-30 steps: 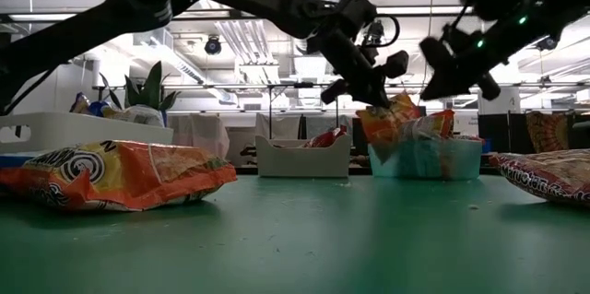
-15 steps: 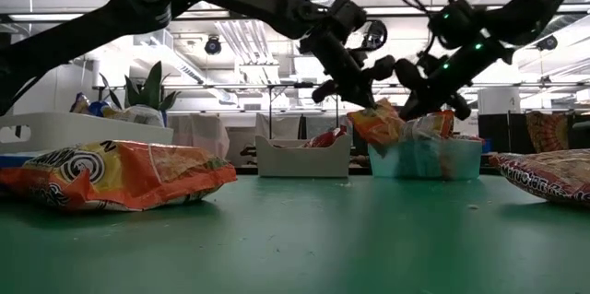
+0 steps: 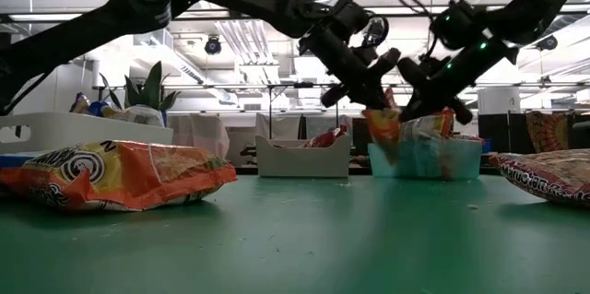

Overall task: Sort Maruchan noodles
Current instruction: Put the orange noodle pack into the green bin

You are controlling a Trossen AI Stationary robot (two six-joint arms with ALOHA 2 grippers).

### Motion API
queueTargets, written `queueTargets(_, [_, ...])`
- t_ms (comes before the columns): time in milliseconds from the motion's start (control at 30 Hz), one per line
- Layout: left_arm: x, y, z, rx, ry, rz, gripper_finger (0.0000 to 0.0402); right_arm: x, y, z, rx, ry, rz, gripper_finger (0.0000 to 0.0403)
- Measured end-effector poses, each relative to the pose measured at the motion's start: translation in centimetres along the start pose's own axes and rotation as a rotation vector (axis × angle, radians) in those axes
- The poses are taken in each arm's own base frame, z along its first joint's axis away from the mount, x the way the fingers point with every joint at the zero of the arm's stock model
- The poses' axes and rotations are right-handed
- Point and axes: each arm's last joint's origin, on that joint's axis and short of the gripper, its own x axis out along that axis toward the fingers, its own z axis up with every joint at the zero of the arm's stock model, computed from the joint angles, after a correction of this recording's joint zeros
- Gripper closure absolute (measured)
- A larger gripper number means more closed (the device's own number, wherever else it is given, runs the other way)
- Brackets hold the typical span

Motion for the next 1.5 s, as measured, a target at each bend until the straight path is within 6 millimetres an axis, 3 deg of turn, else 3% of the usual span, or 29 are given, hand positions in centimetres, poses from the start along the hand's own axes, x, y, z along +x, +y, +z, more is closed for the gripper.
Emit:
queueTargets(267, [0.0, -0.2, 0.2, -0.009, -0.016, -0.027, 0.0401, -4.5, 1.4, 0.6, -0.032, -0.043, 0.072, 0.0394])
queueTargets(400, [0.3, 0.1, 0.2, -0.036, -0.027, -0.025, 0.0401, -6.4, 2.5, -0.1, -0.063, -0.064, 0.157, 0.0394])
queueTargets(600, [0.3, -0.3, 0.0, -0.036, -0.014, -0.041, 0.0401, -8.3, 3.9, -1.6, -0.107, -0.107, 0.218, 0.0394])
queueTargets(733, [0.3, -0.4, -0.1, -0.028, -0.016, -0.037, 0.0401, -9.3, 4.3, -1.5, -0.139, -0.175, 0.213, 0.0394])
queueTargets(967, [0.3, -0.1, -0.2, 0.028, 0.004, -0.023, 0.0340, -10.2, 4.3, -1.1, -0.169, -0.215, 0.230, 0.0394])
queueTargets(1100, [0.0, -0.1, 0.0, 0.198, 0.004, -0.053, 0.0286, -10.2, 4.3, -1.3, -0.176, -0.200, 0.221, 0.0394])
queueTargets(1300, [-0.6, -0.4, 0.5, 0.779, -0.027, -0.064, 0.0260, -10.2, 4.3, -1.3, -0.188, -0.201, 0.219, 0.0394])
queueTargets(1367, [-0.3, -0.4, 0.6, 0.824, -0.062, -0.061, 0.0273, -10.2, 4.3, -1.3, -0.190, -0.202, 0.220, 0.0394])
queueTargets(1500, [0.5, 0.3, 0.7, 0.683, -0.101, -0.044, 0.0322, -10.2, 4.3, -1.2, -0.200, -0.207, 0.220, 0.0394])
